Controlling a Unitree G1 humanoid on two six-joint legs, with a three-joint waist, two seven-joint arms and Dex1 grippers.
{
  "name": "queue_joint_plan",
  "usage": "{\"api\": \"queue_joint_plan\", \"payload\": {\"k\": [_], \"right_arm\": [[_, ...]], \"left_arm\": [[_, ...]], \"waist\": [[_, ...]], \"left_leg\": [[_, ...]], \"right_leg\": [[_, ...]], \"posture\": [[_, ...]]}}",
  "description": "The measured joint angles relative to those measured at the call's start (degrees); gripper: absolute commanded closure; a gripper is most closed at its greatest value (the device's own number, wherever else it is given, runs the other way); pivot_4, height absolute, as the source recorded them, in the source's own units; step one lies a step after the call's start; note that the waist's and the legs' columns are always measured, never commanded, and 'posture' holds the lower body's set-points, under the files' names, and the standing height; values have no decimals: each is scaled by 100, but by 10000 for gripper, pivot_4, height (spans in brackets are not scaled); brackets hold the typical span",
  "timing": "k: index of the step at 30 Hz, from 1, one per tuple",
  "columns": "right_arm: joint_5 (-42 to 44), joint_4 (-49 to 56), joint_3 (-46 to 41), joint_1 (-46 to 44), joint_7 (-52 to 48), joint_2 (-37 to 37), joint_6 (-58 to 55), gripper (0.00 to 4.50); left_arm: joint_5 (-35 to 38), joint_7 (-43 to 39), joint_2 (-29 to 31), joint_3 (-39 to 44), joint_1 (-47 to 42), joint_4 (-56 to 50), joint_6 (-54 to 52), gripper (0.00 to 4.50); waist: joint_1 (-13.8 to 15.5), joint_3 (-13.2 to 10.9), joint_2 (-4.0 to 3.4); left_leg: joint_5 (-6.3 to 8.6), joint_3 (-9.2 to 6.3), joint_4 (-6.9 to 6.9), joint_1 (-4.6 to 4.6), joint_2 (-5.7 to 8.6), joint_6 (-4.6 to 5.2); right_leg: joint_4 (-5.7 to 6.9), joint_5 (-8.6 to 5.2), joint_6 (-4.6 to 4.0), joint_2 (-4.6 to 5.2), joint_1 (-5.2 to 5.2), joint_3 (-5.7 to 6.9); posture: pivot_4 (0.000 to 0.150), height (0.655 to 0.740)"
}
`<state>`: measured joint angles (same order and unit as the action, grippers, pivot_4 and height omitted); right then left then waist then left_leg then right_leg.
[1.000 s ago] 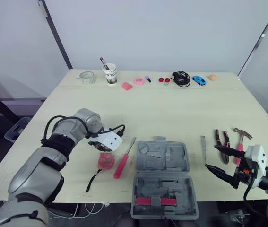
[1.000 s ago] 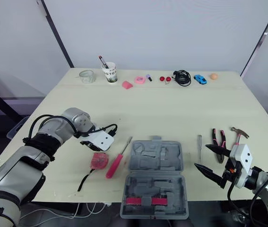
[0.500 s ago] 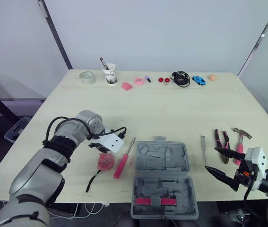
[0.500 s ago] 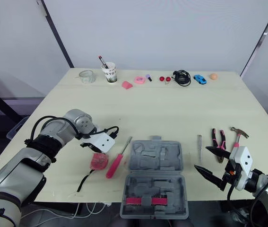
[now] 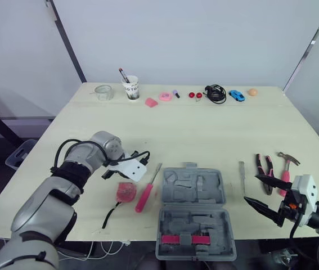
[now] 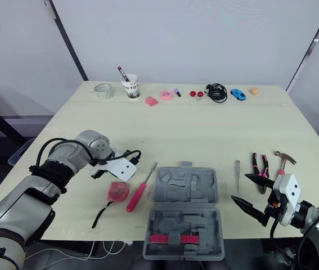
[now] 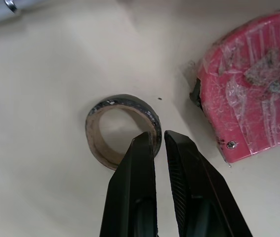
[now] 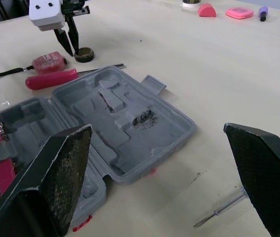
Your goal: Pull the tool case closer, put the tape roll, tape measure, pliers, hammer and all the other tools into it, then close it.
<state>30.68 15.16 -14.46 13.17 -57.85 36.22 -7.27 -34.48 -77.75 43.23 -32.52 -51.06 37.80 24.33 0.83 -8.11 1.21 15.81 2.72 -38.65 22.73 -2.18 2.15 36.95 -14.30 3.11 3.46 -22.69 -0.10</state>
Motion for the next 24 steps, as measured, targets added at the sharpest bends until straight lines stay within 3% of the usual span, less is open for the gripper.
{"api": "queue_joint_plan", "payload": {"k": [16,24], "right_arm": [[-23,66,27,-17,-16,1,0,0],[280,265,69,-93,-1001,297,121,0]], "left_arm": [[-187,238,-82,-50,-7,260,25,40149],[-259,247,-180,-82,-73,354,25,40149]], "waist": [[3,4,-5],[14,8,-11]], "left_leg": [[0,0,-5,-2,0,0],[0,-1,-20,-3,1,0]], "right_leg": [[6,1,1,0,1,0],[10,4,7,1,8,-1]], "posture": [[1500,7400],[1500,7400]]}}
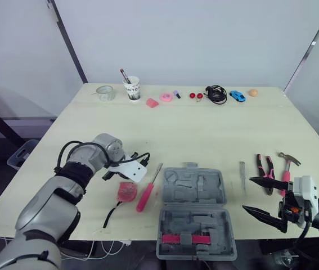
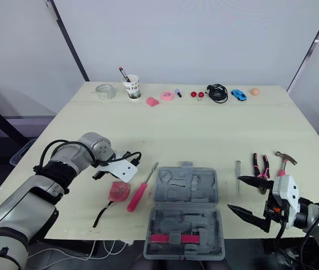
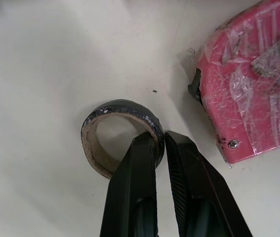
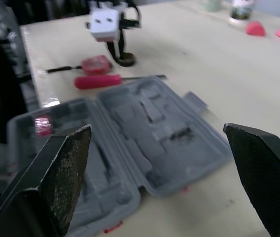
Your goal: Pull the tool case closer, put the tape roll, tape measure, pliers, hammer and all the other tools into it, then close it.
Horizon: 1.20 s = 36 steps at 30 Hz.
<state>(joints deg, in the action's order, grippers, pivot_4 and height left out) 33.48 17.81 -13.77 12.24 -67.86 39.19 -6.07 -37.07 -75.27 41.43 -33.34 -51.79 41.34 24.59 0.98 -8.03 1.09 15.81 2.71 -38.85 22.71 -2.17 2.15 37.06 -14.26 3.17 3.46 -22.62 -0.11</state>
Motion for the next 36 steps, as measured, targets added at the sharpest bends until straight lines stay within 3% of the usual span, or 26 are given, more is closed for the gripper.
{"api": "queue_joint_plan", "payload": {"k": [34,36], "right_arm": [[52,-59,53,-129,-244,-119,256,0],[45,-95,55,-135,-245,-119,259,0]], "left_arm": [[-110,3,-157,-94,-184,266,71,40149],[-110,17,-155,-94,-184,266,72,35081]], "waist": [[19,1,-3],[19,1,-3]], "left_leg": [[0,-2,-25,1,1,0],[0,-2,-25,1,1,0]], "right_leg": [[19,2,3,1,4,-1],[19,2,3,1,4,-1]], "posture": [[1500,7400],[1500,7400]]}}
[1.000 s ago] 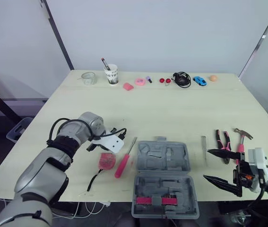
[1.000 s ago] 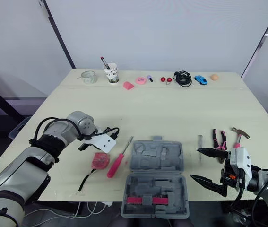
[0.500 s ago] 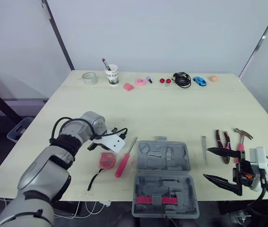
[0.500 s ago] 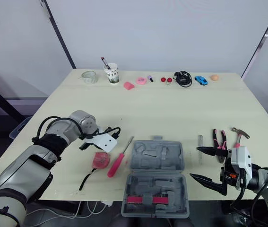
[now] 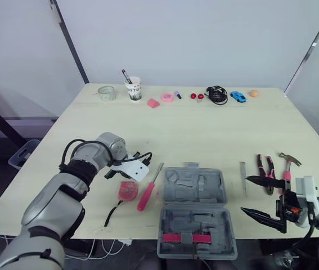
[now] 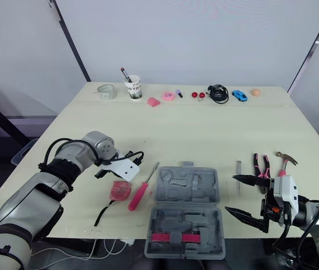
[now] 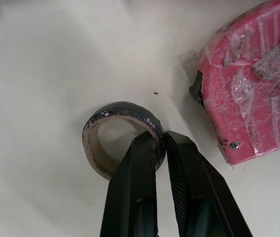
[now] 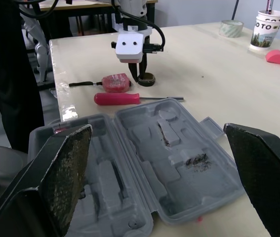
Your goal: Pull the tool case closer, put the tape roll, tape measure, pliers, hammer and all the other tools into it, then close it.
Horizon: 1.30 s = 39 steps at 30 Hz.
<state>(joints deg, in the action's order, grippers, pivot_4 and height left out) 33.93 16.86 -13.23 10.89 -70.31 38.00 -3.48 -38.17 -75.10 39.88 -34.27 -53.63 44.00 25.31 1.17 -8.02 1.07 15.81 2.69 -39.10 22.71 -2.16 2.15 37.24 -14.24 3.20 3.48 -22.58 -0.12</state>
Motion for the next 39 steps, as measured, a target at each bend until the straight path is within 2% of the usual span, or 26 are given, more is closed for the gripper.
{"api": "queue_joint_plan", "payload": {"k": [1,2,4,15,18,20,22,28,34,38,39], "right_arm": [[-4,-4,2,-4,-4,0,3,0],[-11,-7,5,-12,-8,0,5,0],[-17,-7,5,-14,-10,0,6,0],[-85,-172,113,-52,2,-39,138,0],[-96,-189,113,-50,21,-43,170,0],[-104,-190,113,-45,48,-46,183,0],[-112,-190,114,-46,61,-47,203,0],[-111,-190,119,-47,47,-46,232,0],[-110,-199,131,-52,-5,-46,233,0],[-111,-222,131,-52,-28,-46,234,0],[-112,-227,131,-53,-44,-46,234,0]], "left_arm": [[-1,42,1,1,0,-5,0,33152],[2,69,-1,4,-1,-39,0,27622],[3,66,-2,3,-1,-58,0,20573],[12,-92,2,-1,1,-112,-3,20573],[8,-109,3,-8,1,-109,-2,28266],[5,-133,3,-19,2,-101,-2,37326],[3,-110,2,-20,1,-80,-2,44508],[1,-84,0,-20,-32,-43,-1,44508],[181,-429,32,49,-153,-66,-376,44508],[660,-932,123,321,-288,-300,-712,44508],[979,-1165,124,505,-328,-515,-913,44508]], "waist": [[-1,0,0],[-8,0,0],[-17,0,0],[-37,-1,1],[-37,-1,1],[-36,-1,1],[-25,-1,2],[-31,-2,3],[-33,-3,5],[-32,-5,8],[-28,-5,8]], "left_leg": [[0,0,0,0,0,0],[0,0,0,0,0,0],[0,0,0,0,0,0],[0,2,0,0,-1,0],[0,2,0,0,-1,0],[0,2,0,0,-1,0],[0,2,0,1,-1,0],[0,2,0,1,-1,0],[0,2,0,3,-1,0],[0,1,0,5,-2,0],[0,1,-1,5,-2,0]], "right_leg": [[0,0,0,0,0,0],[0,0,0,0,0,0],[0,0,0,0,0,0],[2,0,0,-2,-4,-4],[2,0,0,-2,-4,-4],[3,0,0,-2,-5,-4],[3,0,0,-2,-5,-4],[3,0,0,-2,-5,-4],[4,0,0,-3,-8,-4],[3,0,0,-2,-8,-4],[3,0,0,-2,-8,-4]], "posture": [[1500,7400],[1500,7400],[1500,7400],[1500,7400],[1500,7400],[1500,7400],[1500,7400],[1500,7400],[1500,7400],[1500,7400],[1500,7400]]}}
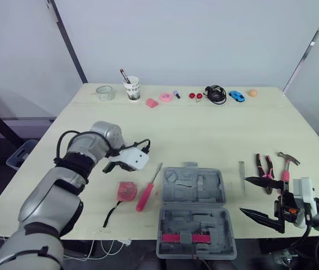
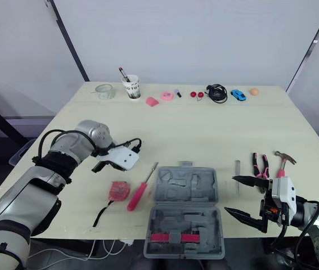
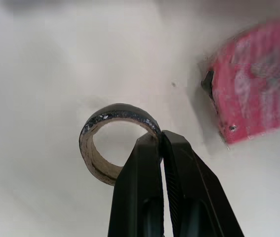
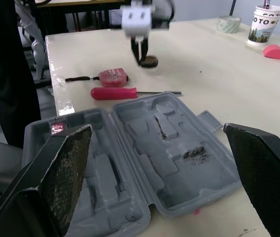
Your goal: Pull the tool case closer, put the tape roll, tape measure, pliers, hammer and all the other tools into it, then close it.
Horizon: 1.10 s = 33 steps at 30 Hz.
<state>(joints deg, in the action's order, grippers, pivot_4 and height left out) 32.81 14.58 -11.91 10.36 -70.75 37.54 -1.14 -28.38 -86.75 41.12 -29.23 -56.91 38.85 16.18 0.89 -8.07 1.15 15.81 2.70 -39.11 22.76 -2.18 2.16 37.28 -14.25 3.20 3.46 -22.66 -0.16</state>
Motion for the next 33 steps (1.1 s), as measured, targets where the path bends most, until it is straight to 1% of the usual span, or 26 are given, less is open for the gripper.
{"api": "queue_joint_plan", "payload": {"k": [1,2,3,6,9,11,14,17,19,20,22,27,33], "right_arm": [[-1,-8,0,-9,-11,0,2,0],[0,-10,1,-9,-11,1,2,0],[-1,-54,1,-21,-17,1,4,0],[-4,-137,-1,-66,-21,2,8,0],[-4,-182,0,-73,-25,2,15,0],[-4,-212,-4,-76,-37,3,37,0],[-4,-227,-12,-73,-75,9,64,0],[-4,-316,-39,-37,-99,11,154,0],[-5,-382,-39,3,-123,10,187,0],[-5,-389,-39,13,-127,10,197,0],[-7,-425,-40,50,-135,10,253,0],[-8,-442,-48,92,-138,11,302,0],[-13,-443,-49,103,-121,11,386,0]], "left_arm": [[292,-146,-6,151,-41,-261,-212,44508],[313,-153,-9,163,-41,-282,-226,44508],[484,-203,-22,180,-47,-516,-415,44508],[676,-240,-62,164,17,-928,-705,44508],[948,-278,-272,8,195,-1412,-1055,44508],[988,-289,-451,-120,331,-1634,-1276,44508],[977,-291,-563,-243,334,-1811,-1488,44508],[769,-228,-846,-437,303,-1780,-1657,44508],[603,-182,-1142,-634,300,-1742,-1798,44508],[590,-179,-1188,-667,295,-1737,-1842,44508],[558,-177,-1325,-734,279,-1734,-1961,44508],[534,-160,-1427,-739,241,-1615,-2090,44508],[546,-127,-1479,-733,72,-964,-2063,44508]], "waist": [[-4,0,0],[-5,0,0],[-9,0,0],[-11,0,0],[1,0,0],[0,0,0],[-7,0,0],[-2,0,0],[4,-1,1],[-2,-1,1],[-7,-1,1],[-22,0,0],[-9,-1,1]], "left_leg": [[0,1,-1,0,0,0],[0,1,-1,0,0,0],[0,0,-1,-2,0,0],[0,0,0,-2,0,0],[0,-1,-1,-2,0,0],[0,1,-5,-1,1,0],[0,0,-5,-2,1,0],[0,1,-6,-3,1,0],[0,-3,-7,2,2,0],[0,-3,-7,2,2,0],[0,-2,-7,1,2,0],[0,-3,-7,-4,-2,1],[0,-2,-7,-1,0,1]], "right_leg": [[0,0,0,0,0,-1],[0,0,0,0,0,-1],[1,0,0,0,0,-2],[3,0,0,-2,0,-3],[4,0,0,-1,0,-4],[4,0,0,-1,0,-5],[4,0,0,-6,0,-7],[4,0,0,-9,1,-12],[1,-1,0,-45,1,-63],[-1,-1,0,-56,1,-82],[-1,-1,0,-62,0,-92],[3,-1,-1,-69,-2,-98],[2,-1,-1,-69,-1,-101]], "posture": [[1500,7400],[1500,7400],[1500,7400],[1500,7400],[1500,7400],[1500,7400],[1500,7400],[1500,7400],[1500,7400],[1500,7400],[1500,7400],[1500,7400],[1500,7400]]}}
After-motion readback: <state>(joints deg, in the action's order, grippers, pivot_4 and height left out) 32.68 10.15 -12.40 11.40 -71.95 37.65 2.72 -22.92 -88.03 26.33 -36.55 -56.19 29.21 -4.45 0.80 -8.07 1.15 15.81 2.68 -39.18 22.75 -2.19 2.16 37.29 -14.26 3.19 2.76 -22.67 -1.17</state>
